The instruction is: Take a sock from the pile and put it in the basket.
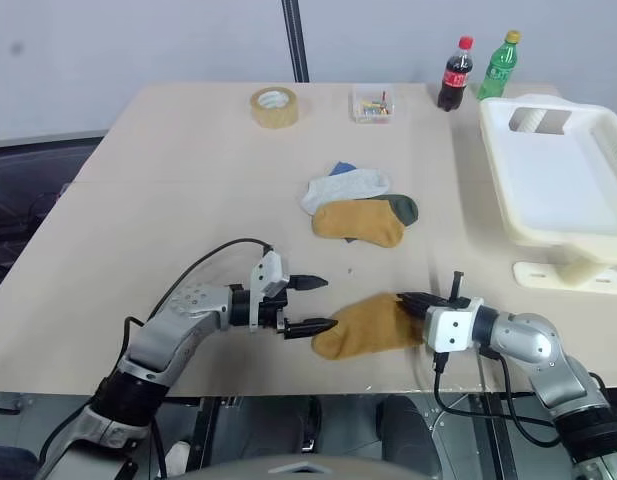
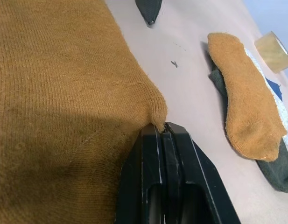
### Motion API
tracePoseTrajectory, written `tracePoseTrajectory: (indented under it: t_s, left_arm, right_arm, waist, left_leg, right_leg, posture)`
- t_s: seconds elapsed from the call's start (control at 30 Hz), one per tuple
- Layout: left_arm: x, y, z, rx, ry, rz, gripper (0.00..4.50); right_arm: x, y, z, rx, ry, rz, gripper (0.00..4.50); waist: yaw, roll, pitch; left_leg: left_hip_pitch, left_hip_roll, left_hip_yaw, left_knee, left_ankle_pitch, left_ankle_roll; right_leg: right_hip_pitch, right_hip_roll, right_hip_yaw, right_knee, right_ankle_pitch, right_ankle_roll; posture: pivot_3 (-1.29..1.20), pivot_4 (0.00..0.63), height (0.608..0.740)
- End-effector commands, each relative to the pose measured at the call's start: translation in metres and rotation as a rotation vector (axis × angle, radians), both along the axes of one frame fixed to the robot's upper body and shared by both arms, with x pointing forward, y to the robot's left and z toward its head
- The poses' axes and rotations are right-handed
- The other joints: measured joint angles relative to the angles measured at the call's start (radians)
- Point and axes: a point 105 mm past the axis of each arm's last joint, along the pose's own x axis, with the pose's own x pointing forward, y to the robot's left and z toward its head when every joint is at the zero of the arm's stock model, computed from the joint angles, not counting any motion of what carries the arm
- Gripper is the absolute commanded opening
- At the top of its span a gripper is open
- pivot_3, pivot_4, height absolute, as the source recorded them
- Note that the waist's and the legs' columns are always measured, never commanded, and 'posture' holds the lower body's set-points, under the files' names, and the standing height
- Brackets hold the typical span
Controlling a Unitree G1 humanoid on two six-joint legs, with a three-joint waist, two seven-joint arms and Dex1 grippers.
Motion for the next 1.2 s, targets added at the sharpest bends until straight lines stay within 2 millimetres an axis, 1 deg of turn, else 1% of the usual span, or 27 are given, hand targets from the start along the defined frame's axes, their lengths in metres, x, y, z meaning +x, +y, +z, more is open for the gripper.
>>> tracePoseTrajectory:
  t_s: [0.03, 0.13, 0.23, 0.3, 0.37, 0.43, 0.53, 0.63, 0.7, 0.77, 0.8, 0.87, 0.9, 0.97, 1.03, 1.1, 1.2]
  left_arm:
    - [-0.012, 0.004, -0.023, 0.144, -0.044, -0.079, 4.5]
    - [-0.009, 0.008, -0.032, 0.199, -0.106, -0.077, 4.5]
    - [0.008, 0.014, -0.035, 0.265, -0.219, -0.023, 4.5]
    - [0.02, 0.016, -0.033, 0.281, -0.28, 0.031, 4.5]
    - [0.03, 0.017, -0.029, 0.275, -0.321, 0.095, 4.5]
    - [0.037, 0.017, -0.026, 0.272, -0.348, 0.138, 4.5]
    - [0.045, 0.02, -0.024, 0.276, -0.37, 0.18, 4.5]
    - [0.046, 0.02, -0.024, 0.277, -0.365, 0.183, 4.5]
    - [0.044, 0.021, -0.025, 0.278, -0.361, 0.178, 4.5]
    - [0.041, 0.021, -0.025, 0.264, -0.351, 0.17, 4.5]
    - [0.039, 0.02, -0.024, 0.251, -0.347, 0.161, 4.5]
    - [0.036, 0.018, -0.021, 0.221, -0.346, 0.149, 4.5]
    - [0.034, 0.017, -0.019, 0.197, -0.341, 0.151, 4.5]
    - [0.032, 0.014, -0.013, 0.14, -0.335, 0.159, 4.5]
    - [0.03, 0.012, -0.002, 0.05, -0.31, 0.174, 4.5]
    - [0.028, 0.01, 0.012, -0.049, -0.292, 0.199, 4.5]
    - [0.027, 0.009, 0.026, -0.133, -0.268, 0.22, 4.5]
  right_arm:
    - [0.003, 0.002, 0.009, 0.011, -0.037, 0.007, 0.04]
    - [0.004, 0.002, 0.011, 0.011, -0.041, 0.006, 0.04]
    - [0.007, 0.002, 0.013, 0.01, -0.05, 0.001, 0.04]
    - [0.009, 0.002, 0.017, 0.014, -0.065, -0.01, 0.04]
    - [0.016, 0.001, 0.022, 0.022, -0.083, -0.041, 0.04]
    - [0.02, 0.0, 0.026, 0.022, -0.082, -0.065, 0.04]
    - [0.02, -0.001, 0.025, 0.004, -0.049, -0.075, 0.04]
    - [0.016, -0.01, 0.014, -0.037, 0.061, -0.111, 0.91]
    - [0.014, -0.012, 0.012, -0.046, 0.093, -0.122, 1.87]
    - [0.016, -0.013, 0.018, -0.033, 0.056, -0.14, 2.79]
    - [0.016, -0.013, 0.02, -0.018, 0.061, -0.149, 3.35]
    - [0.01, -0.011, 0.023, 0.029, 0.109, -0.135, 4.29]
    - [0.007, -0.01, 0.025, 0.049, 0.136, -0.132, 4.41]
    - [0.002, -0.011, 0.03, 0.07, 0.162, -0.126, 4.41]
    - [0.002, -0.012, 0.039, 0.133, 0.205, -0.147, 4.41]
    - [0.002, -0.011, 0.047, 0.203, 0.248, -0.164, 4.41]
    - [0.009, -0.005, 0.059, 0.329, 0.272, -0.189, 4.41]
  waist:
    - [0.0, 0.0, 0.0]
    - [0.0, 0.0, 0.0]
    - [0.001, 0.001, 0.0]
    - [0.005, 0.001, -0.001]
    - [0.004, 0.001, -0.001]
    - [0.002, 0.001, -0.001]
    - [0.002, 0.001, -0.001]
    - [0.001, 0.001, -0.001]
    - [0.001, 0.001, -0.001]
    - [0.0, 0.001, -0.003]
    - [-0.001, 0.001, -0.003]
    - [-0.001, 0.001, -0.003]
    - [-0.001, 0.001, -0.003]
    - [-0.003, 0.001, -0.003]
    - [-0.004, 0.002, -0.002]
    - [-0.004, 0.001, -0.002]
    - [-0.001, 0.0, -0.001]
  left_leg:
    - [0.0, 0.0, 0.0, 0.0, 0.0, 0.0]
    - [0.001, -0.001, 0.001, 0.0, 0.0, 0.0]
    - [0.002, 0.0, 0.001, 0.0, 0.0, 0.0]
    - [0.004, -0.001, 0.001, 0.0, 0.0, 0.0]
    - [0.01, -0.001, 0.001, 0.0, 0.0, 0.0]
    - [0.013, 0.0, 0.0, 0.0, 0.0, 0.0]
    - [0.014, 0.0, 0.0, 0.0, 0.0, 0.0]
    - [0.013, 0.0, 0.0, 0.0, 0.0, 0.0]
    - [0.013, 0.0, -0.001, 0.0, 0.0, 0.0]
    - [0.013, 0.001, -0.001, 0.0, 0.0, 0.0]
    - [0.013, 0.0, -0.001, 0.0, 0.0, 0.0]
    - [0.013, 0.001, -0.001, -0.001, 0.0, 0.0]
    - [0.013, 0.001, -0.001, -0.001, 0.0, 0.0]
    - [0.012, 0.002, -0.001, -0.002, 0.0, 0.0]
    - [0.011, 0.003, 0.0, -0.002, 0.0, 0.0]
    - [0.009, 0.003, 0.0, -0.002, 0.0, 0.0]
    - [0.006, 0.004, 0.0, -0.002, 0.0, 0.0]
  right_leg:
    - [0.0, 0.0, 0.0, 0.0, 0.0, 0.0]
    - [0.0, 0.0, 0.001, 0.0, 0.0, 0.0]
    - [0.001, 0.0, 0.001, 0.0, 0.0, 0.0]
    - [0.003, 0.0, 0.001, 0.0, 0.0, 0.0]
    - [0.009, 0.0, 0.0, -0.001, 0.0, 0.0]
    - [0.014, 0.0, 0.0, -0.003, 0.0, 0.0]
    - [0.015, 0.0, 0.0, -0.004, 0.0, 0.0]
    - [0.015, 0.001, 0.0, -0.004, 0.0, 0.0]
    - [0.015, 0.001, -0.001, -0.004, 0.0, 0.0]
    - [0.015, 0.001, -0.001, -0.004, 0.0, 0.0]
    - [0.015, 0.001, 0.0, -0.004, 0.0, 0.0]
    - [0.015, 0.001, -0.001, -0.004, 0.0, 0.0]
    - [0.015, 0.001, -0.001, -0.004, 0.0, 0.0]
    - [0.013, 0.001, 0.0, -0.005, 0.0, 0.0]
    - [0.012, 0.001, 0.0, -0.005, 0.0, 0.0]
    - [0.01, 0.0, 0.0, -0.005, 0.0, 0.0]
    - [0.006, 0.0, 0.0, -0.004, 0.0, 0.0]
  posture:
    - [0.0, 0.15, 0.74]
    - [0.0, 0.15, 0.74]
    - [0.0, 0.15, 0.74]
    - [0.0, 0.15, 0.74]
    - [0.0, 0.15, 0.74]
    - [0.0, 0.15, 0.74]
    - [0.0, 0.15, 0.74]
    - [0.0, 0.15, 0.74]
    - [0.0, 0.15, 0.74]
    - [0.0, 0.15, 0.74]
    - [0.0, 0.15, 0.74]
    - [0.0, 0.15, 0.74]
    - [0.0, 0.15, 0.74]
    - [0.0, 0.15, 0.74]
    - [0.0, 0.15, 0.74]
    - [0.0, 0.15, 0.74]
    - [0.0, 0.15, 0.74]
